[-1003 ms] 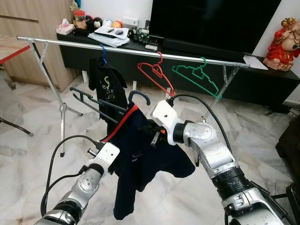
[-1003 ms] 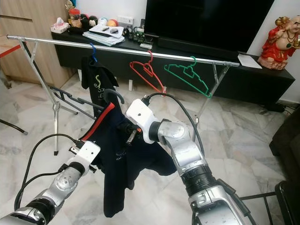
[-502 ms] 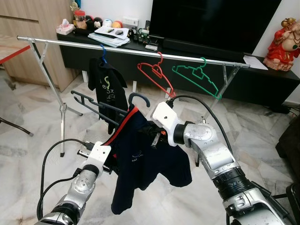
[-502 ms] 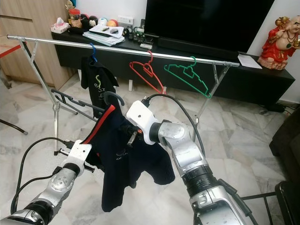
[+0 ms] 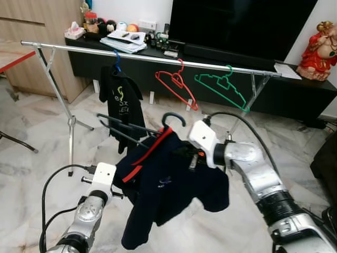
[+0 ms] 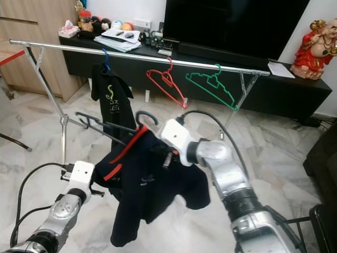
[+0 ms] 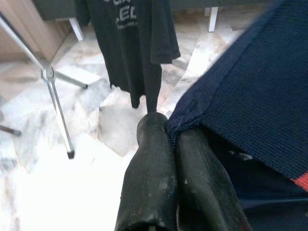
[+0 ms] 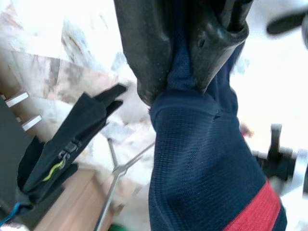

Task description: Hang hanger

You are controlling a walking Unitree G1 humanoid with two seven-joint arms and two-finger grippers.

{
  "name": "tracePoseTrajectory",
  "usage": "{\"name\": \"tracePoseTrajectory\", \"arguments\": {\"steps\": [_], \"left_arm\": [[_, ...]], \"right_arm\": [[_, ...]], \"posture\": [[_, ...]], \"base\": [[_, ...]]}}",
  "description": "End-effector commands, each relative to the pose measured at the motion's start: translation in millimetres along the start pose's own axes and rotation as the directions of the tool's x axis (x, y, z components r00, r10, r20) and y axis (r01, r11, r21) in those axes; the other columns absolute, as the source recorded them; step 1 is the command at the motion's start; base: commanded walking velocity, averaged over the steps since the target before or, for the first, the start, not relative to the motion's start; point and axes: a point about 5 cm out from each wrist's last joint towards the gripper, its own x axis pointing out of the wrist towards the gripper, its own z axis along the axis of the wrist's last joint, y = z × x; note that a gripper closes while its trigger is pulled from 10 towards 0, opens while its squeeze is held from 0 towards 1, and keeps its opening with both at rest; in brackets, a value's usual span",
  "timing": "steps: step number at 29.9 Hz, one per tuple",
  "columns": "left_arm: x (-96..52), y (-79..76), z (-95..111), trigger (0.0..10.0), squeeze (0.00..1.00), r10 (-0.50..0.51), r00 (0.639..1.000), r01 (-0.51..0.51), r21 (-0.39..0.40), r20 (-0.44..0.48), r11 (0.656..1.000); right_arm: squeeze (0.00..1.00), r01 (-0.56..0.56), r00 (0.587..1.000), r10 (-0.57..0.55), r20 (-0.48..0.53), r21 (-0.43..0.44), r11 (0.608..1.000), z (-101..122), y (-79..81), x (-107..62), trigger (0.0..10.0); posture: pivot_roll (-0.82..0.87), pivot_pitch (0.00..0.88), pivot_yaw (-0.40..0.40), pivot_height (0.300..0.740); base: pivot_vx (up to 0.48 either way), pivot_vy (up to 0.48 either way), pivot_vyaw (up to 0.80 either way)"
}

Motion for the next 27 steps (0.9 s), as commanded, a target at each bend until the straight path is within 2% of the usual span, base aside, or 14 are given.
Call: {"name": "tracePoseTrajectory", "arguments": {"steps": [1,3,4,8,11,13,15,18,21,23,27], "left_arm": [[-5.7,1.7,-10,0.0,0.0,0.001,0.999,-0.002,-0.028,-0.036,1.0],[-6.5,1.6,-11,0.0,0.0,-0.003,0.999,0.001,-0.029,-0.039,1.0],[-7.8,1.2,-14,0.0,0.0,-0.013,0.999,0.012,-0.028,-0.047,1.0],[-8.9,1.8,-15,0.0,0.0,-0.014,0.999,0.013,-0.023,-0.05,1.0],[-9.0,2.6,-15,0.0,0.0,-0.018,0.998,0.017,-0.029,-0.052,0.999],[-9.0,2.6,-15,0.0,0.0,-0.021,0.998,0.019,-0.029,-0.053,0.999],[-9.1,2.8,-15,0.0,0.0,-0.027,0.998,0.026,-0.029,-0.054,0.999],[-9.2,3.3,-15,0.0,0.0,-0.03,0.998,0.028,-0.028,-0.055,0.999],[-9.4,3.4,-16,0.0,0.0,-0.031,0.998,0.03,-0.027,-0.055,0.999],[-9.7,3.7,-16,0.0,0.0,-0.035,0.998,0.033,-0.028,-0.058,0.999],[-9.8,3.5,-16,0.0,0.0,-0.037,0.998,0.036,-0.027,-0.058,0.999]], "right_arm": [[0.0,-0.026,0.999,0.025,-0.029,-0.027,0.999,-13,-1.6,-15.5,0.0],[0.0,-0.044,0.999,0.043,-0.028,-0.031,0.999,-16,-0.5,-18.3,0.0],[0.0,-0.096,0.995,0.096,0.001,-0.052,0.994,-18,2.9,-23.5,0.0],[0.0,-0.16,0.986,0.161,0.049,-0.027,0.987,-20,6.5,-29.0,0.0],[0.0,-0.269,0.962,0.27,0.034,-0.016,0.963,-30,12.9,-36.5,0.0],[0.0,-0.285,0.958,0.285,0.031,-0.003,0.959,-32,13.9,-37.7,0.0],[0.0,-0.313,0.949,0.313,-0.046,-0.002,0.95,-44,15.8,-42.0,0.0],[0.0,-0.318,0.93,0.301,-0.212,-0.052,0.947,-60,16.6,-46.8,0.0],[0.0,-0.301,0.932,0.284,-0.224,-0.045,0.952,-62,15.0,-48.7,0.0],[0.0,-0.288,0.918,0.252,-0.306,-0.078,0.954,-70,12.9,-52.1,0.0],[0.0,-0.272,0.913,0.226,-0.34,-0.094,0.958,-73,12.2,-52.0,0.0]], "posture": [[0.08,0.054,-0.118,0.74],[0.08,0.054,-0.117,0.74],[0.09,0.055,-0.114,0.74],[0.09,0.057,-0.111,0.74],[0.09,0.057,-0.108,0.74],[0.09,0.057,-0.108,0.74],[0.09,0.058,-0.105,0.74],[0.09,0.057,-0.104,0.74],[0.09,0.058,-0.102,0.74],[0.09,0.058,-0.1,0.74],[0.09,0.058,-0.099,0.74]], "base": [[0.0,0.0,0.0],[0.0,0.0,0.0],[0.0,0.0,0.0],[0.0,0.0,0.0],[0.0,0.0,0.0],[0.0,0.0,0.0],[0.0,0.0,0.0],[0.0,0.0,0.0],[0.0,0.0,0.0],[0.0,0.0,0.0],[0.0,0.0,0.0]]}}
